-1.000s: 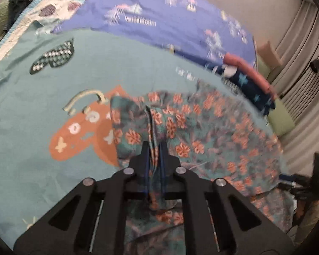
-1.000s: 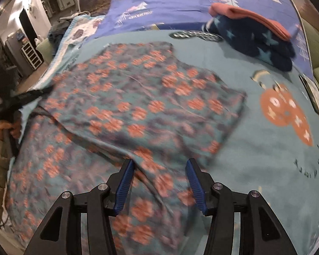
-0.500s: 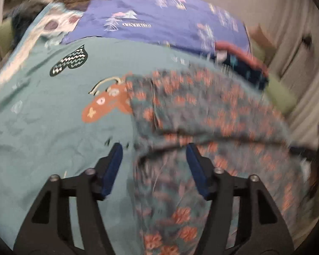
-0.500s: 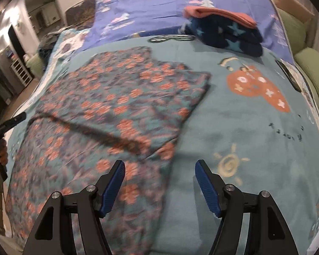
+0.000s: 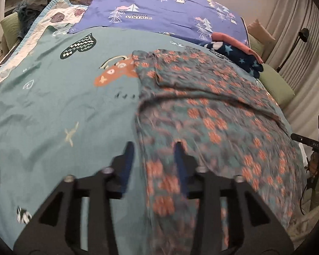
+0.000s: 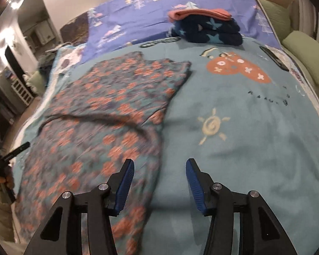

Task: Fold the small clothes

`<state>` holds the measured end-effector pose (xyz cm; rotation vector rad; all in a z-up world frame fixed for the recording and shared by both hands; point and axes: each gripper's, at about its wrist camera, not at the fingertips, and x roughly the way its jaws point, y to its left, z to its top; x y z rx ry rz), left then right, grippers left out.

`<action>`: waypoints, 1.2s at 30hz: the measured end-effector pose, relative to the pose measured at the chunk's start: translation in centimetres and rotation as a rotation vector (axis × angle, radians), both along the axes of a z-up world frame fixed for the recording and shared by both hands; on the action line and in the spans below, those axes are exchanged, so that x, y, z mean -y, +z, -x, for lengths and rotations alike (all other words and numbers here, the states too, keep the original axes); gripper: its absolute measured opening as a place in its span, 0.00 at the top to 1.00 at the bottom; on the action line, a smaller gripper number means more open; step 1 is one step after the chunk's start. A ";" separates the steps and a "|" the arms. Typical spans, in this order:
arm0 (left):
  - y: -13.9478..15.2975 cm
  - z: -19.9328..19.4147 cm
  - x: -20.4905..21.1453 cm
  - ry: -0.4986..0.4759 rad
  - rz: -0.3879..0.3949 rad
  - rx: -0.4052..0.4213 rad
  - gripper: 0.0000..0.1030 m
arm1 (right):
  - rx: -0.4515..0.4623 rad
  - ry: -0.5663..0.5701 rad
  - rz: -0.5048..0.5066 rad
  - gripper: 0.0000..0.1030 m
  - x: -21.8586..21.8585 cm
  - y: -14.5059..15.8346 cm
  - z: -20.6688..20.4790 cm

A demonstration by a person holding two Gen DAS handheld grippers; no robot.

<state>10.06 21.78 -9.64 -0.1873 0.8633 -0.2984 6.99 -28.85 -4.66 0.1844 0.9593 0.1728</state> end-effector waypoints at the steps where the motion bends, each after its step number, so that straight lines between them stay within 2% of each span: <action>1: -0.2 0.7 0.0 0.003 -0.003 0.002 0.54 | 0.004 0.010 -0.015 0.50 -0.3 0.1 0.6; 7: -1.4 4.3 -0.7 0.045 -0.005 -0.026 0.54 | 0.007 0.036 -0.065 0.50 -1.2 -0.7 3.8; 10: -1.2 6.6 -0.8 0.022 0.014 -0.006 0.54 | 0.007 0.022 -0.093 0.50 -0.9 -1.1 5.8; 15: -1.9 9.7 -0.7 -0.023 -0.008 -0.011 0.53 | 0.024 0.018 -0.152 0.50 -0.5 -1.3 10.0; 19: -2.2 11.7 -1.4 -0.011 0.026 -0.004 0.53 | 0.037 0.038 -0.175 0.50 -0.6 -1.3 13.0; 24: -2.8 14.2 -2.6 0.012 0.064 -0.002 0.53 | 0.016 0.064 -0.196 0.50 -1.1 -2.1 15.9; 27: -3.0 15.4 -3.1 0.019 0.082 -0.005 0.53 | -0.002 0.072 -0.242 0.50 -1.0 -2.6 17.4; 31: -3.2 15.9 -3.4 0.015 0.099 -0.008 0.53 | -0.026 0.088 -0.255 0.50 -1.1 -3.2 18.3; 35: -3.6 15.4 -3.4 0.008 0.133 -0.014 0.53 | -0.054 0.096 -0.293 0.50 -1.4 -4.2 17.1; 36: -3.6 15.4 -3.2 -0.004 0.134 -0.009 0.62 | -0.055 0.102 -0.306 0.57 -1.6 -4.3 16.7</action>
